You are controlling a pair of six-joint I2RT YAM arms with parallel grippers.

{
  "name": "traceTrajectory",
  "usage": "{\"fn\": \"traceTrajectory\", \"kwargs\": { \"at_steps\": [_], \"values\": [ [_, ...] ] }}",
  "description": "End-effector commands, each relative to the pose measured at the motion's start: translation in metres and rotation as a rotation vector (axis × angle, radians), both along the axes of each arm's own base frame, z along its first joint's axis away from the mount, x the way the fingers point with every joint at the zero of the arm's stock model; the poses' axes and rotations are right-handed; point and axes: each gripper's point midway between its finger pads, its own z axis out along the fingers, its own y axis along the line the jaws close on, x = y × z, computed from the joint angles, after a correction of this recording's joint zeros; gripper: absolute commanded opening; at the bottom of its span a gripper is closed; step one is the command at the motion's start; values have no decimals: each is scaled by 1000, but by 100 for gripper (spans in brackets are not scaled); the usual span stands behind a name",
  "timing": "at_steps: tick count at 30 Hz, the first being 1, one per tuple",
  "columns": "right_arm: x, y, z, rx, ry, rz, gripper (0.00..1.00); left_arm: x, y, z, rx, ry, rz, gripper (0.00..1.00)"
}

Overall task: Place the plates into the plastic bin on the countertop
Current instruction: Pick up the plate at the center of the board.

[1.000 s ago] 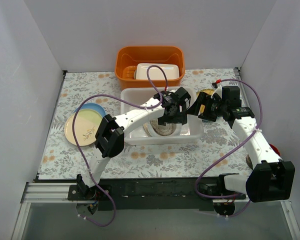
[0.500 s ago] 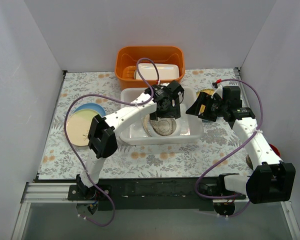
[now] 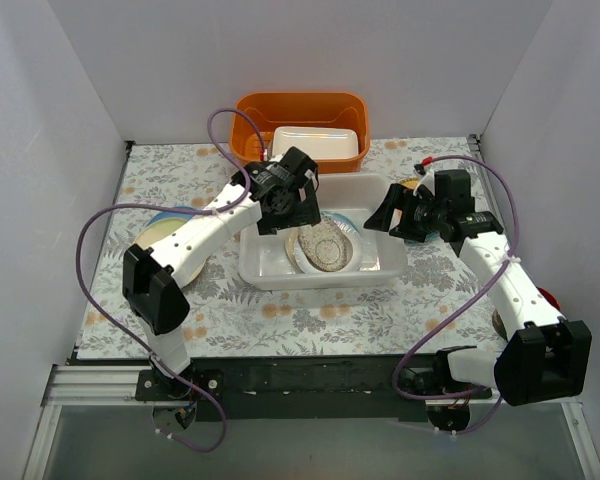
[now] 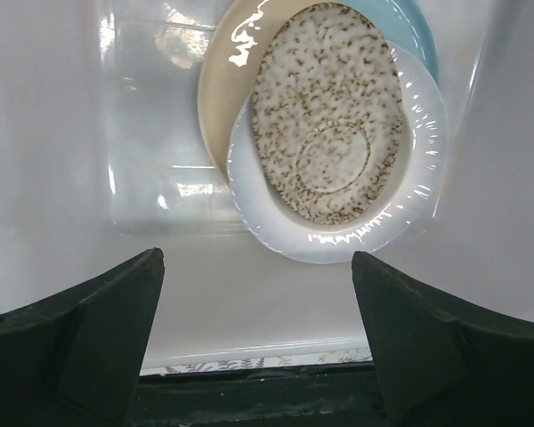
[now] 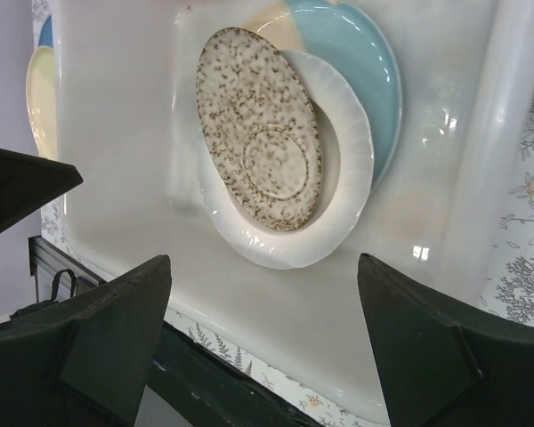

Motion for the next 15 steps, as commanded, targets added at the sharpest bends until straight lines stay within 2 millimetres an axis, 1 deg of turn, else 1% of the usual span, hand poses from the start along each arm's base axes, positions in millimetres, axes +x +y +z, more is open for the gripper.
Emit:
{"fn": "traceTrajectory", "kwargs": {
  "at_steps": [1,2,3,4,5,6,7,8,9,10,11,12,13,14,15],
  "values": [
    [11,24,23,-5,-61,30,92,-5,26,22,-54,-44,44,86],
    [12,29,25,1,-58,32,92,-9,29,31,-84,-54,43,86],
    [13,35,27,6,-59,39,92,-7,36,32,-94,-58,60,87],
    [15,47,31,6,-70,60,92,-9,39,34,-108,-61,64,87],
    [16,54,32,6,-73,70,92,-13,44,30,-108,-53,69,87],
    [16,62,33,10,-70,77,92,-14,53,37,-128,-64,85,87],
    [15,76,28,1,-58,106,92,-15,58,38,-127,-64,94,87],
    [17,84,35,4,-71,118,92,-18,64,34,-119,-58,103,87],
    [17,92,38,9,-72,125,92,-18,72,34,-116,-54,117,87],
    [15,106,31,-1,-58,150,92,-21,76,39,-122,-67,122,87],
    [16,115,40,12,-76,162,92,-23,81,39,-119,-65,129,87],
    [18,123,36,7,-65,171,92,-24,89,36,-111,-61,142,87],
    [13,135,35,6,-61,193,92,-27,94,40,-118,-74,147,87],
    [14,144,43,13,-78,204,92,-29,99,40,-115,-73,154,88],
    [14,151,37,4,-62,214,92,-30,107,34,-101,-62,169,88]
  ]
}}
